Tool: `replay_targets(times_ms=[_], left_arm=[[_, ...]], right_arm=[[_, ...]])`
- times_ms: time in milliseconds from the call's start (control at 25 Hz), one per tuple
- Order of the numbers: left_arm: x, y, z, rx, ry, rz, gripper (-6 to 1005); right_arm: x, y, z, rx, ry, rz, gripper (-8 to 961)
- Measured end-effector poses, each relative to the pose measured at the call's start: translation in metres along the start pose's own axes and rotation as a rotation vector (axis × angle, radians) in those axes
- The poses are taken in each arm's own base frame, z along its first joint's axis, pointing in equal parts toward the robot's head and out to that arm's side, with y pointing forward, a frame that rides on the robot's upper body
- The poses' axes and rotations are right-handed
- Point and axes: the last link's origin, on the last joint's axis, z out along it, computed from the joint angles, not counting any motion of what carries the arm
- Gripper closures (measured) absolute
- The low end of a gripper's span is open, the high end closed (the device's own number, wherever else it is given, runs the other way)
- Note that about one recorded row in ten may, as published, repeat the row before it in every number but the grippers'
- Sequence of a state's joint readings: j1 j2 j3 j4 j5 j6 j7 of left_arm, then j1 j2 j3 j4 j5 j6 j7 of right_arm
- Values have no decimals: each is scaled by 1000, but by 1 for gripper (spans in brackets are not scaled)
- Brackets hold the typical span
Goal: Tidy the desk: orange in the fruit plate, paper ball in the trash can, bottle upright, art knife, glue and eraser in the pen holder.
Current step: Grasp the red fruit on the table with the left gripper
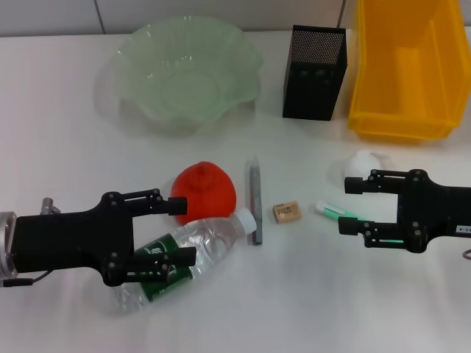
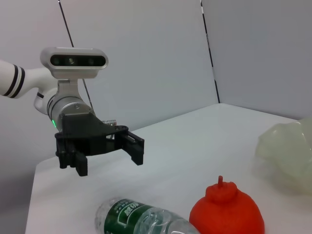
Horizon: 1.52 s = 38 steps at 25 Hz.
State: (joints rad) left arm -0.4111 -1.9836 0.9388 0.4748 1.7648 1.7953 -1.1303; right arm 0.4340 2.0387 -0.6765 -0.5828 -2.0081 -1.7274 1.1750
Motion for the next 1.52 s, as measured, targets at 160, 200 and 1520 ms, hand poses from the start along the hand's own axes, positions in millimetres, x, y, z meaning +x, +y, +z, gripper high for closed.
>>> replay_targets(times_ms=[160, 200, 1520], left_arm=[[1, 0, 0, 1, 2, 2, 239], [1, 0, 0, 1, 3, 2, 242], [-1, -70, 52, 296, -187, 54, 326]], right_arm=[[1, 0, 0, 0, 1, 1, 255], [1, 0, 0, 0, 1, 1, 255], [0, -2, -5, 24, -7, 13, 255]])
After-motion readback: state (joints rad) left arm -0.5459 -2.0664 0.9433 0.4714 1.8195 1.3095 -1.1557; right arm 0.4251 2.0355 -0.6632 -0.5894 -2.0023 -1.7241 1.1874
